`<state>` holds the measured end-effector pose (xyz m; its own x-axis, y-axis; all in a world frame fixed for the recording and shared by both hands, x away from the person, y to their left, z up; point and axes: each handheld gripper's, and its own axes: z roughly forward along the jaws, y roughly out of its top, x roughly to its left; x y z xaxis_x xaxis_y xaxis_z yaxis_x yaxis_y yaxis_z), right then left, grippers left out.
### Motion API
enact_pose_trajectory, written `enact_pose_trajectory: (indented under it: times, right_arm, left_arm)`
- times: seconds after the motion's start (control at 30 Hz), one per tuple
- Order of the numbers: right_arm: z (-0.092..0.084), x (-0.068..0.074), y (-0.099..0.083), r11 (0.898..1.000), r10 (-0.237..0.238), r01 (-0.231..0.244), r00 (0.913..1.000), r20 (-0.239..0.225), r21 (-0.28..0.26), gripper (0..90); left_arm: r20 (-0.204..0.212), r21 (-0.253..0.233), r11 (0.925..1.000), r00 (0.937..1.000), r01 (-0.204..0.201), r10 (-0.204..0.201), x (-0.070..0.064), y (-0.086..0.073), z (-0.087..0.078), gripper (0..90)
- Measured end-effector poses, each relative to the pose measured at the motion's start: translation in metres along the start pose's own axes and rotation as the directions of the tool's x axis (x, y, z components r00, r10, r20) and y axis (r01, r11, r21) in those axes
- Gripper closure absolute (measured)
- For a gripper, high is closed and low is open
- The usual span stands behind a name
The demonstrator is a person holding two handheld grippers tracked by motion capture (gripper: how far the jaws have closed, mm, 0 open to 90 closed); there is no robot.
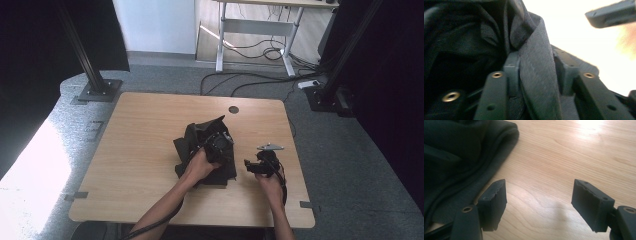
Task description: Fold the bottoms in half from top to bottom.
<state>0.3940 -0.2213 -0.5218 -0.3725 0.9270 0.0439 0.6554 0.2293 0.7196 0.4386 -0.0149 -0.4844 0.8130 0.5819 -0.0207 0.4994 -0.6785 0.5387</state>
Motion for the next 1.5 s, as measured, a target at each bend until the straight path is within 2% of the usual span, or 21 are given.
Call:
enact_pose_trajectory:
  times: [0.1, 0.13, 0.2, 0.3, 0.33, 0.47, 0.53, 0.6, 0.7, 0.87, 1.03, 1.1, 1.17, 1.23, 1.3, 1.33, 1.4, 1.5]
  right_arm:
    - [-0.002, -0.004, -0.002, 1.000, 0.009, -0.009, 1.0000, 0.001, -0.001, 27.3]
    - [-0.003, -0.005, -0.002, 1.000, 0.008, -0.008, 1.0000, 0.001, 0.000, 27.2]
    - [-0.003, -0.007, -0.003, 1.000, 0.008, -0.008, 1.0000, 0.003, 0.000, 26.8]
    - [-0.005, -0.008, -0.004, 1.000, 0.009, -0.009, 1.0000, -0.001, 0.003, 26.2]
    - [-0.005, -0.009, -0.005, 1.000, 0.007, -0.007, 1.0000, 0.000, 0.004, 26.2]
    - [-0.007, -0.011, -0.011, 1.000, 0.012, -0.012, 0.9999, -0.007, 0.009, 25.7]
    - [-0.008, -0.013, -0.014, 1.000, 0.009, -0.009, 0.9999, -0.005, 0.011, 25.5]
    - [-0.009, -0.015, -0.018, 1.000, 0.010, -0.010, 0.9999, -0.007, 0.014, 25.4]
    - [-0.010, -0.017, -0.021, 1.000, 0.014, -0.014, 0.9999, -0.007, 0.019, 25.3]
    - [-0.008, -0.018, -0.027, 0.999, 0.017, -0.016, 0.9998, -0.011, 0.033, 25.1]
    - [-0.003, -0.016, -0.031, 0.998, 0.010, -0.009, 0.9998, -0.019, 0.058, 24.3]
    - [-0.003, -0.014, -0.033, 0.999, 0.002, -0.001, 0.9999, -0.014, 0.052, 23.4]
    - [-0.003, -0.013, -0.034, 0.999, -0.002, 0.002, 0.9999, -0.011, 0.049, 23.0]
    - [-0.003, -0.013, -0.036, 0.999, -0.011, 0.011, 0.9999, -0.007, 0.037, 22.6]
    - [-0.002, -0.012, -0.038, 0.999, -0.034, 0.034, 0.9994, -0.001, 0.026, 20.1]
    - [-0.001, -0.011, -0.040, 0.999, -0.047, 0.047, 0.9989, 0.003, 0.018, 17.2]
    - [0.000, -0.011, -0.042, 0.999, -0.051, 0.051, 0.9987, 0.000, -0.001, 14.1]
    - [0.000, -0.010, -0.045, 0.998, -0.052, 0.052, 0.9986, -0.005, -0.021, 12.5]
  left_arm:
    - [0.029, -0.061, 0.9980, 0.9995, 0.018, -0.016, 0.000, 0.004, -0.012, 45.4]
    - [0.046, -0.087, 0.9959, 0.9988, 0.023, -0.019, 0.000, 0.006, -0.017, 44.4]
    - [0.053, -0.131, 0.9912, 0.9985, 0.020, -0.013, -0.003, 0.010, -0.028, 39.9]
    - [0.033, -0.179, 0.9837, 0.9991, -0.021, 0.027, -0.009, 0.016, -0.046, 33.3]
    - [0.033, -0.203, 0.9788, 0.9987, -0.031, 0.039, -0.010, 0.018, -0.055, 31.9]
    - [0.026, -0.262, 0.9637, 0.9978, -0.053, 0.062, -0.010, 0.023, -0.087, 27.6]
    - [-0.001, -0.272, 0.9598, 0.9974, -0.070, 0.072, -0.008, 0.023, -0.101, 25.9]
    - [-0.023, -0.284, 0.9556, 0.9970, -0.078, 0.074, -0.002, 0.022, -0.115, 23.3]
    - [-0.061, -0.301, 0.9511, 0.9966, -0.072, 0.056, 0.011, 0.015, -0.135, 21.4]
    - [-0.099, -0.313, 0.9497, 0.9949, -0.015, -0.017, 0.042, -0.005, -0.160, 18.8]
    - [-0.162, -0.301, 0.9531, 0.9830, 0.034, -0.086, 0.070, -0.031, -0.172, 15.8]
    - [-0.180, -0.297, 0.9524, 0.9756, 0.068, -0.126, 0.084, -0.046, -0.172, 14.3]
    - [-0.175, -0.296, 0.9483, 0.9695, 0.115, -0.172, 0.097, -0.060, -0.171, 13.7]
    - [-0.164, -0.299, 0.9407, 0.9622, 0.161, -0.217, 0.108, -0.074, -0.167, 12.5]
    - [-0.181, -0.293, 0.9363, 0.9505, 0.193, -0.253, 0.118, -0.090, -0.163, 11.9]
    - [-0.185, -0.293, 0.9343, 0.9467, 0.203, -0.264, 0.121, -0.094, -0.162, 13.0]
    - [-0.204, -0.283, 0.9310, 0.9340, 0.231, -0.293, 0.130, -0.106, -0.159, 14.7]
    - [-0.207, -0.272, 0.9241, 0.9216, 0.269, -0.329, 0.139, -0.121, -0.149, 17.8]
